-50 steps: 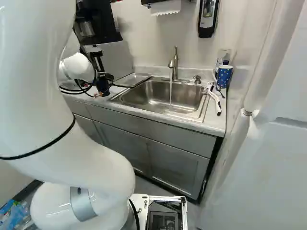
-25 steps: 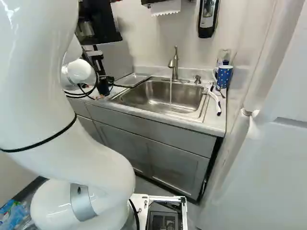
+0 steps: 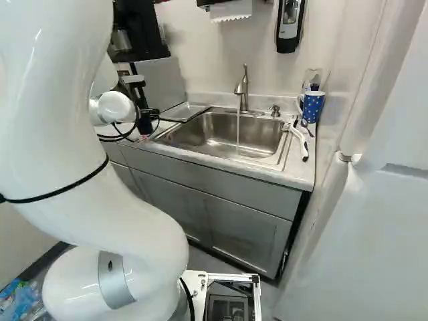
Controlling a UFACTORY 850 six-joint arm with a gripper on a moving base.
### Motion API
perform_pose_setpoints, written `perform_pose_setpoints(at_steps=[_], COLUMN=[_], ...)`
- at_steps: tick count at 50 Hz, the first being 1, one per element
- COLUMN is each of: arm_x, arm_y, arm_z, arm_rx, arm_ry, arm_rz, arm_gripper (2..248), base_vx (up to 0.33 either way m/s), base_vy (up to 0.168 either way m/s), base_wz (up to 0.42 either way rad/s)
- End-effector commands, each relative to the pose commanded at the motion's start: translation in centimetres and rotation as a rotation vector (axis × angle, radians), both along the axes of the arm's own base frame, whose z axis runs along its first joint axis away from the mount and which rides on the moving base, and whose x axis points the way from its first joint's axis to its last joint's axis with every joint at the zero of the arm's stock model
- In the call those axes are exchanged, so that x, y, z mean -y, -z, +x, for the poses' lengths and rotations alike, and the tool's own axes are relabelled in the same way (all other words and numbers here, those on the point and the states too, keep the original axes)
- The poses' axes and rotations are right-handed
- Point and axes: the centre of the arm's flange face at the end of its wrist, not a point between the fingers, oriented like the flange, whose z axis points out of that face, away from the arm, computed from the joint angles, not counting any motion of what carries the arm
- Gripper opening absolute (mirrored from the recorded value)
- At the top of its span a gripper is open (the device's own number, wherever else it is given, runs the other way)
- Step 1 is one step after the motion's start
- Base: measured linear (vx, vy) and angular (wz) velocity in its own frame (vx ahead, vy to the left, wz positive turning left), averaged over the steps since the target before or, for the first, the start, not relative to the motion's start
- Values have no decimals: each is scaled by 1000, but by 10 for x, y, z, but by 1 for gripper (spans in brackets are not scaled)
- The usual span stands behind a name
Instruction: Rinse the cup and place it in the tray
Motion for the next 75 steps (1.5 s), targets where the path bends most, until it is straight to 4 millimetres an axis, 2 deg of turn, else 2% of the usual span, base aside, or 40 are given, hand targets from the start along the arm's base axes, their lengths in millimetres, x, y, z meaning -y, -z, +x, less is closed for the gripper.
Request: perform_pose_setpoints(at_steps=[36, 37, 41, 42, 46, 47, 51, 52, 75], arm_x=[-1, -1, -1, -1, -1, -1, -1, -1, 0], arm_y=[-5, -5, -5, -5, -5, -5, -5, -5, -11], arm_z=[2, 2, 2, 2, 2, 2, 2, 2, 7], arm_rx=[54, 54, 54, 54, 54, 54, 54, 54, 66], arm_ry=[0, 0, 0, 0, 0, 0, 0, 0, 6], arm_rz=[26, 26, 26, 26, 26, 26, 26, 26, 31], arm_gripper=[247, 223, 223, 185, 185, 146, 146, 126, 126], base_vx=[0, 0, 0, 0, 0, 0, 0, 0, 0], base_vy=[0, 0, 0, 0, 0, 0, 0, 0, 0], base_wz=[0, 0, 0, 0, 0, 0, 0, 0, 0])
